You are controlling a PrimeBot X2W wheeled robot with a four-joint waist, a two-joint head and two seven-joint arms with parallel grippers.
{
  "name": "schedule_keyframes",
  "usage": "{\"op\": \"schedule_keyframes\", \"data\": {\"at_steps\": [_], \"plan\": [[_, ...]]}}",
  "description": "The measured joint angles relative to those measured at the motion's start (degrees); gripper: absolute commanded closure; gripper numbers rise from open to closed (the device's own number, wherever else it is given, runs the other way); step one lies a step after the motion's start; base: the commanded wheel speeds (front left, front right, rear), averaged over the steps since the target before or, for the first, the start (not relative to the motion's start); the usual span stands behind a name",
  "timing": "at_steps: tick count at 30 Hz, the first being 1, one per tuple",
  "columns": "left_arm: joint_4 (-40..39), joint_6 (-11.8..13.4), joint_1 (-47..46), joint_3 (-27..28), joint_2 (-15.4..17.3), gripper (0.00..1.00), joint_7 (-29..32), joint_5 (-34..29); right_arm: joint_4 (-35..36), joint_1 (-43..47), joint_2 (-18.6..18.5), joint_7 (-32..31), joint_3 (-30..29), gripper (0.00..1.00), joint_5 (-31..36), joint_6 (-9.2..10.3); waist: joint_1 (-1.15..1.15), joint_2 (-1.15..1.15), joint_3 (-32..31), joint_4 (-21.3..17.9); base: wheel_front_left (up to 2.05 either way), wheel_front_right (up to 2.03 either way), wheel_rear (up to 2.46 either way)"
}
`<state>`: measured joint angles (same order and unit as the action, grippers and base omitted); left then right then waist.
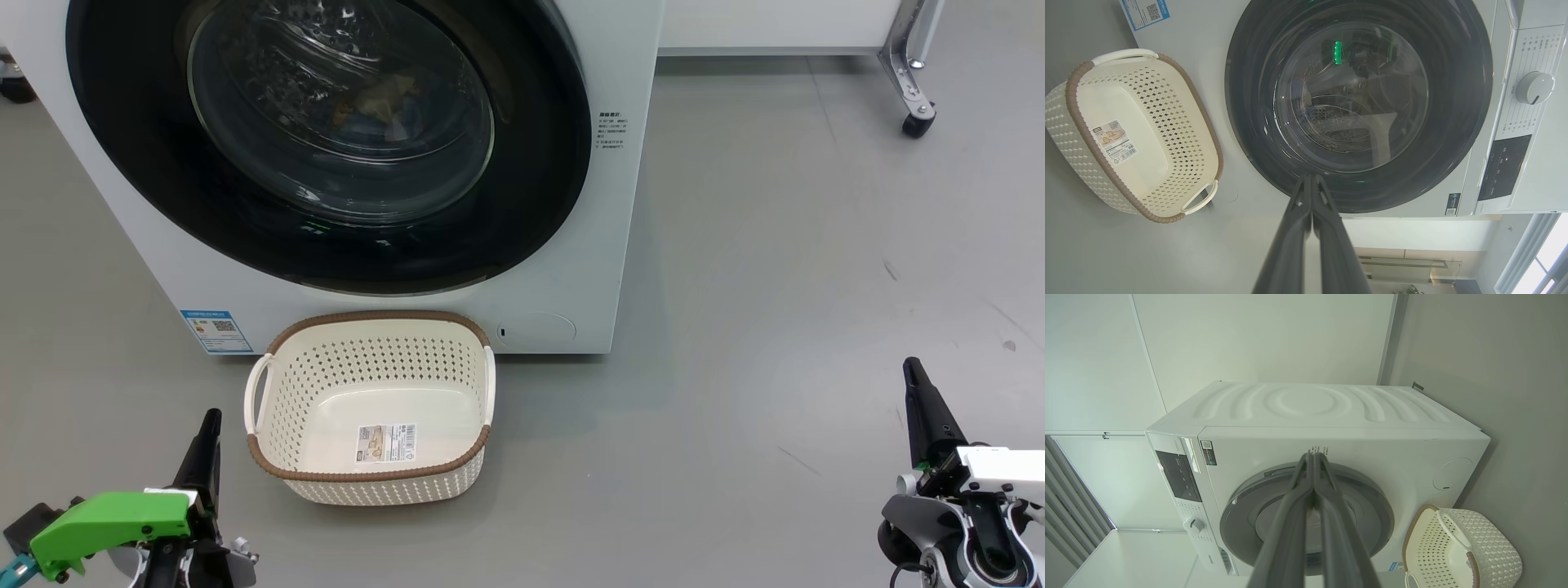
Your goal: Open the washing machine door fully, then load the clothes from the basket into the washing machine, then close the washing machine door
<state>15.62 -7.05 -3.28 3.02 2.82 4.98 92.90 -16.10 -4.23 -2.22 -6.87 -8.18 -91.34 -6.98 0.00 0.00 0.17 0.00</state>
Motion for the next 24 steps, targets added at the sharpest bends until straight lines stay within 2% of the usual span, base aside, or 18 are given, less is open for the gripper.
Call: {"op": "schedule_keyframes", "data": {"at_steps": [24], "plan": [[0.0,0.0,0.0,0.1,0.0,1.0,0.0,0.0,0.0,0.0,0.0,0.0,0.1,1.0,0.0,0.0,0.0,0.0,0.0,0.0,0.0,0.0,0.0]]}}
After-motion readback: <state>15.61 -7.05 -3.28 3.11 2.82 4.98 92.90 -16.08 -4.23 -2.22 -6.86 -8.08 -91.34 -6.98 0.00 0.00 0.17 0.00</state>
